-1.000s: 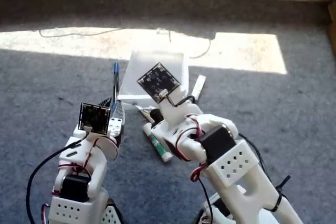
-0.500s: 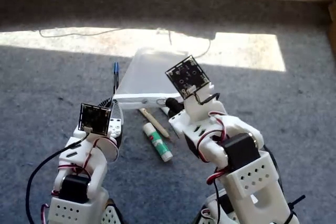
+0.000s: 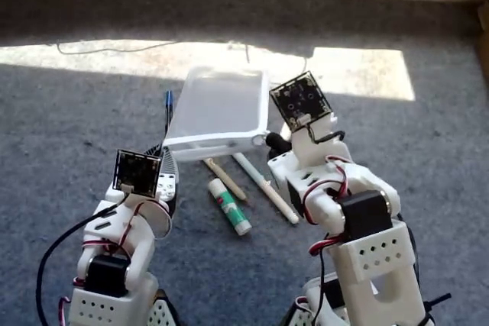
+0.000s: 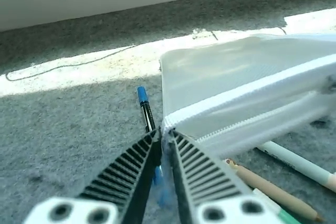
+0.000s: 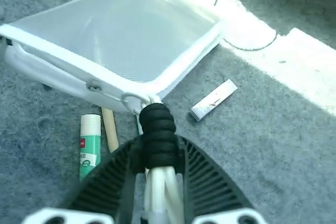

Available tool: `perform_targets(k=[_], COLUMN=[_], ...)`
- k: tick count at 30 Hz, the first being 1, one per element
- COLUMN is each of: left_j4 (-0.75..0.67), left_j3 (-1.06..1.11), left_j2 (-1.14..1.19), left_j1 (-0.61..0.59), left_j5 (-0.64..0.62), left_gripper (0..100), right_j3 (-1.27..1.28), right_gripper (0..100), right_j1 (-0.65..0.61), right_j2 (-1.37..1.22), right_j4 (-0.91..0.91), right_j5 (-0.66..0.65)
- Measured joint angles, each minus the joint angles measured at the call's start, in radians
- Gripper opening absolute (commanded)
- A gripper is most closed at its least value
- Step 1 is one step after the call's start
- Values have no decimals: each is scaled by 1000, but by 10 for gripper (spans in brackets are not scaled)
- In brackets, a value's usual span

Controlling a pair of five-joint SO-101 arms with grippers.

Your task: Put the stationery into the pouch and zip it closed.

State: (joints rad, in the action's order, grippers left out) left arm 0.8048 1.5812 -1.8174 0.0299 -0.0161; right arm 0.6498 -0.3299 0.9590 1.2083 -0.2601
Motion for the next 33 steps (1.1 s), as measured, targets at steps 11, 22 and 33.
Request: perform_targets(k=[11, 22, 33], left_j4=[0, 0, -74], left_j3=[0, 0, 66], left_j2=[6, 9, 9], left_j1=[-2, -8, -6], left_j5=[0, -72, -74], left_gripper=[191, 249, 248], right_j3=[-2, -83, -193], right_gripper=[5, 5, 5], right_j1=[46, -25, -92], right_j2=[0, 2, 8], right_j4=[12, 150, 250], right_j5=[2, 15, 21])
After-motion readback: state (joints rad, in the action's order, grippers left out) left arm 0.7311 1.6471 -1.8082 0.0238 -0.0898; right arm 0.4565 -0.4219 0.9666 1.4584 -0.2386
